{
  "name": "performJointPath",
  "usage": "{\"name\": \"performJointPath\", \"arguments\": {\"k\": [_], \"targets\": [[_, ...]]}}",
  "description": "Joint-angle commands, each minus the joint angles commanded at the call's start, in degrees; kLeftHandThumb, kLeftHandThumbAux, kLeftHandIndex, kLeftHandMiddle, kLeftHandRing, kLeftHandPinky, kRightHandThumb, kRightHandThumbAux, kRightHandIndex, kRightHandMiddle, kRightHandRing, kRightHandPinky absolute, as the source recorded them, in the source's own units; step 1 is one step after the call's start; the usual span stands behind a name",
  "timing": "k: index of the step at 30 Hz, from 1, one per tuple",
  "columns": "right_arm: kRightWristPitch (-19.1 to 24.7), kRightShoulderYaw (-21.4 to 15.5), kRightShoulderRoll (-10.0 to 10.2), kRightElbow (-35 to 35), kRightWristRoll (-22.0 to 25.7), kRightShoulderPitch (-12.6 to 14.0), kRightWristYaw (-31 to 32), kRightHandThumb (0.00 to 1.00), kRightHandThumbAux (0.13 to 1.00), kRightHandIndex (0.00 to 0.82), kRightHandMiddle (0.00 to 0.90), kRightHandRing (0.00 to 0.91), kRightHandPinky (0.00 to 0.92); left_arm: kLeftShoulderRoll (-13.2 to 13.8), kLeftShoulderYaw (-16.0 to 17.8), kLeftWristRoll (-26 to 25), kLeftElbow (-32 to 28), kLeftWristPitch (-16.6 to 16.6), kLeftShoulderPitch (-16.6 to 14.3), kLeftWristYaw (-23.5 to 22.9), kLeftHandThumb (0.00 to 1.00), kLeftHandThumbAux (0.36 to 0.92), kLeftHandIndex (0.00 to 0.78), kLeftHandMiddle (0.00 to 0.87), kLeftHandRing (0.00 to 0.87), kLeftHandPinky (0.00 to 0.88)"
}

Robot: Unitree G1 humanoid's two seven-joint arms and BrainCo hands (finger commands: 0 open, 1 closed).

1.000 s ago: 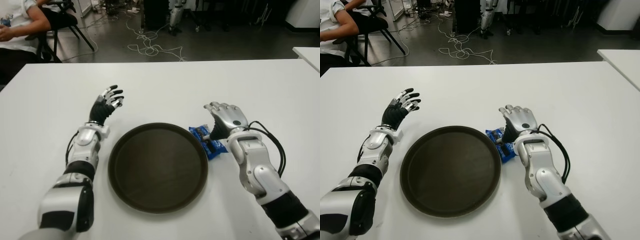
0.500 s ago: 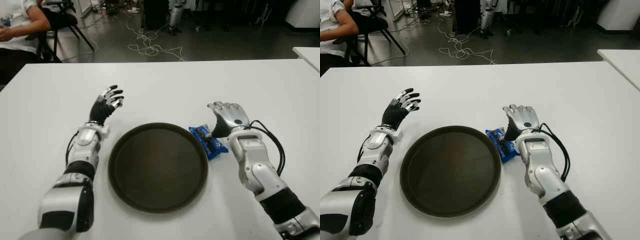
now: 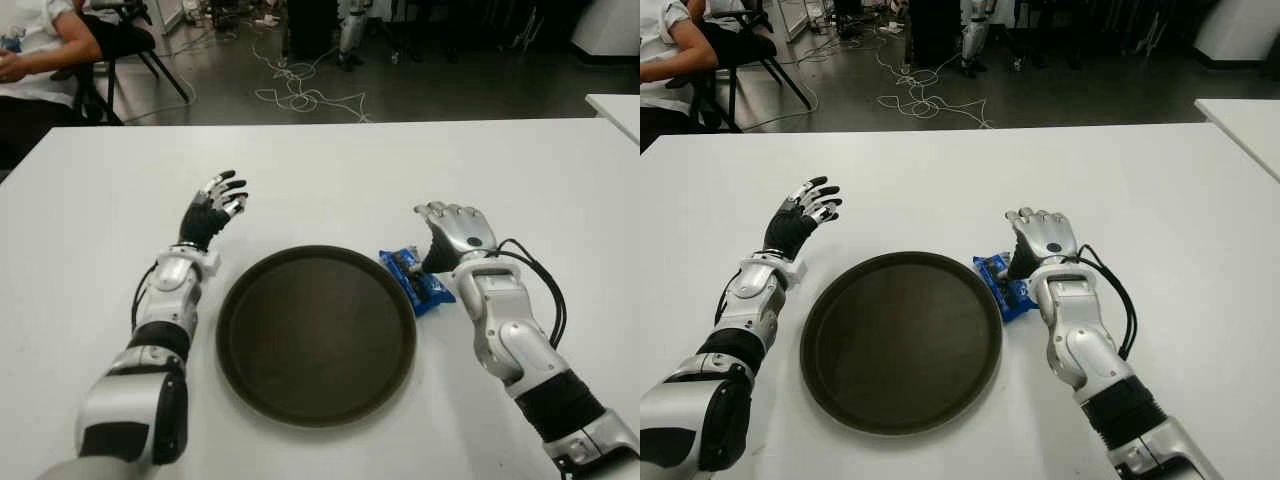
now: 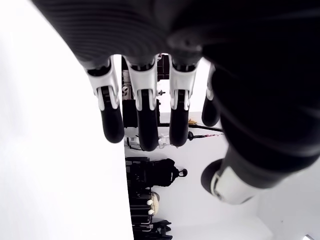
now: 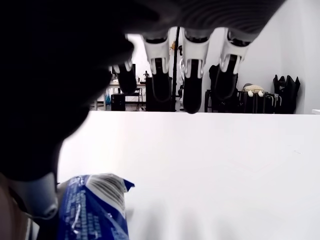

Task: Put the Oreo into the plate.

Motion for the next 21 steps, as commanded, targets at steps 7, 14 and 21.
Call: {"name": "performJointPath", "arguments": {"k": [7, 14, 21], "targets": [[-0.62, -0.02, -0.17, 0.3, 0.89, 0.2, -1.0, 0.0, 0.682, 0.138, 0.178, 0.19, 0.179, -0.11, 0.1, -0.19, 0.0, 0.14, -0.02, 0.01, 0.013, 0.748, 0.166, 0.228, 0.222, 0.241], [-1.3, 0.19, -0.26, 0.33, 1.72, 0.27, -1.84, 0.0, 0.688, 0.137, 0.174, 0.192, 0.199, -0.27, 0.21, -0.29, -0.03, 0.16, -0.02, 0.28, 0.005, 0.756, 0.161, 0.225, 0.219, 0.241], [-1.94, 0.38, -0.39, 1.03, 2.1, 0.15, -1.91, 0.0, 0.683, 0.14, 0.181, 0.199, 0.202, -0.42, 0.33, -0.44, 0.05, 0.07, -0.07, 0.14, 0.024, 0.754, 0.17, 0.232, 0.222, 0.248]]}}
